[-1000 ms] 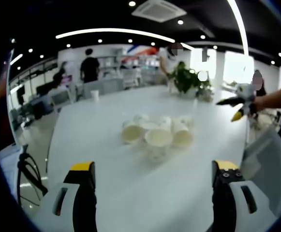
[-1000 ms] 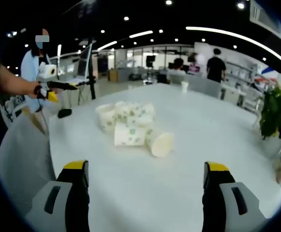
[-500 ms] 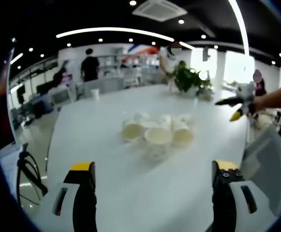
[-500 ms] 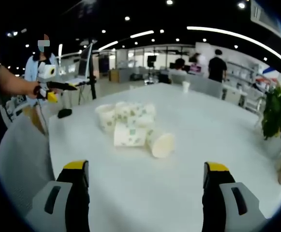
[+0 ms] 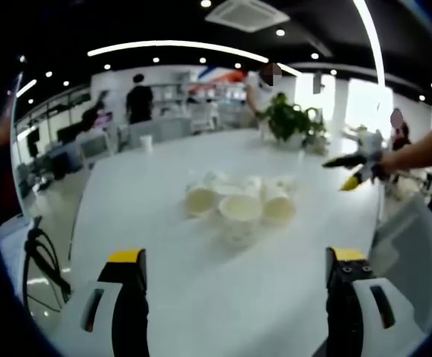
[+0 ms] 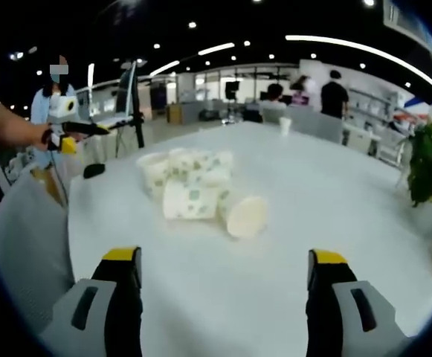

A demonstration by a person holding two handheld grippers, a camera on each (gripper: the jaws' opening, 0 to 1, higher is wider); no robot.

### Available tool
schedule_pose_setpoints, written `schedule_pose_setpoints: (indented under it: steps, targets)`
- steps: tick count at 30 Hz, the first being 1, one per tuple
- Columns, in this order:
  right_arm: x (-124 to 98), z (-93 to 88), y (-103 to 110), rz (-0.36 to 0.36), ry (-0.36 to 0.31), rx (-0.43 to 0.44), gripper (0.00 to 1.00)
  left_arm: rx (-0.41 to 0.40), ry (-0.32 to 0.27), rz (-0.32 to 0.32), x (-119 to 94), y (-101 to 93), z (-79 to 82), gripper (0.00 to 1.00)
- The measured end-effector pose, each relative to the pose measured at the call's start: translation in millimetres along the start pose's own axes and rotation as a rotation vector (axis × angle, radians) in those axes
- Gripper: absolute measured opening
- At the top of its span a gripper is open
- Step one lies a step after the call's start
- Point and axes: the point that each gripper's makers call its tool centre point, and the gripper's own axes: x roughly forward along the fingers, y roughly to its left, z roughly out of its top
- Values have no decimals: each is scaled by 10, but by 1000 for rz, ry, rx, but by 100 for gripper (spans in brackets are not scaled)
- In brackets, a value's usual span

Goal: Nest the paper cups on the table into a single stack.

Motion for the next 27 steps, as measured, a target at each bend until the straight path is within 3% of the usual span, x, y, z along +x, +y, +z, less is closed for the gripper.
schedule_pose_setpoints:
  steps: [19,27]
  targets:
    - [393,73,51,41,-3,27,82,-5,21,13,-106,-19,-138,98]
    - [550,41,54,60,4,5,71,-10,28,17,-150,-23,-179,98]
